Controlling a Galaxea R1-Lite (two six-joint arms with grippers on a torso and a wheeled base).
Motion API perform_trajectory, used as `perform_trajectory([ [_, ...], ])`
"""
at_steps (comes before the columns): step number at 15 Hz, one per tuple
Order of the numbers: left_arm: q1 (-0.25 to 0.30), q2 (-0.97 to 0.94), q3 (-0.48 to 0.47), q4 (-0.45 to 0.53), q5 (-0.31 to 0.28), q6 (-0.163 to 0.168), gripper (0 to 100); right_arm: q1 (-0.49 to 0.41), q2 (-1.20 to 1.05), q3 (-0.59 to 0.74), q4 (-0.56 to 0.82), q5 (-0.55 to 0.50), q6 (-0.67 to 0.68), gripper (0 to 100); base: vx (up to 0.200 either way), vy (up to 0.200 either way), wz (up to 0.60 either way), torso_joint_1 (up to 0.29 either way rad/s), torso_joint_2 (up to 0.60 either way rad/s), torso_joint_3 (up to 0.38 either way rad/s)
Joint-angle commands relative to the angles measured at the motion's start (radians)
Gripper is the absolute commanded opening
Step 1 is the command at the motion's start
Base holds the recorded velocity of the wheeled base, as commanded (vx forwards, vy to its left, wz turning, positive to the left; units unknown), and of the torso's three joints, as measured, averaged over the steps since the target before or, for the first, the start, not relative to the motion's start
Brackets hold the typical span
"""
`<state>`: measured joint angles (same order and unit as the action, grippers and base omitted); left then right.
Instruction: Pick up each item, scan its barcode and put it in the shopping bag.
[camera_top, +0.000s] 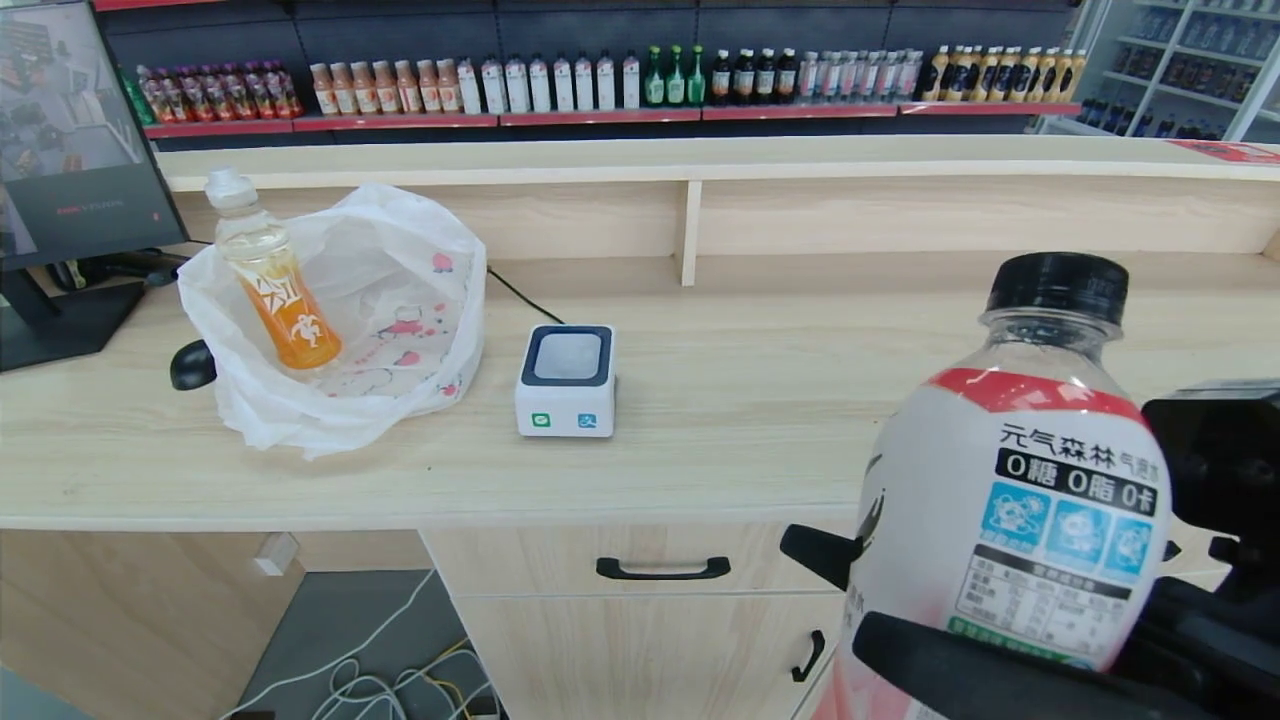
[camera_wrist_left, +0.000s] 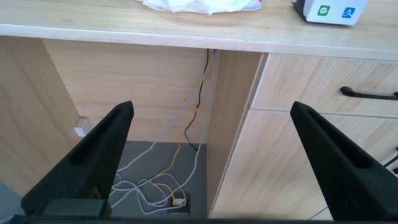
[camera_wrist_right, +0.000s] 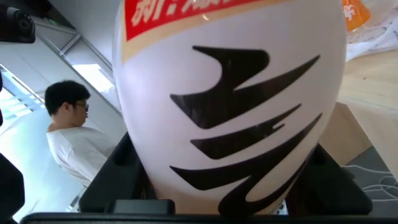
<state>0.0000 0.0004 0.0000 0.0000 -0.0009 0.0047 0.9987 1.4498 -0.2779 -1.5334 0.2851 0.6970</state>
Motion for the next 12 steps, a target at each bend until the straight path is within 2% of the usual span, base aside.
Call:
perform_trajectory([
  [1, 0.0, 0.0, 0.0, 0.0, 0.001, 0.0, 100, 0.012, 0.011, -0.001, 0.001, 0.016, 0.012, 0, 0.0, 0.0, 0.0, 0.0, 0.0, 0.0],
  [12, 0.0, 0.0, 0.0, 0.0, 0.001, 0.0, 100, 0.017, 0.006, 0.046, -0.027, 0.016, 0.032, 0, 0.0, 0.0, 0.0, 0.0, 0.0, 0.0],
])
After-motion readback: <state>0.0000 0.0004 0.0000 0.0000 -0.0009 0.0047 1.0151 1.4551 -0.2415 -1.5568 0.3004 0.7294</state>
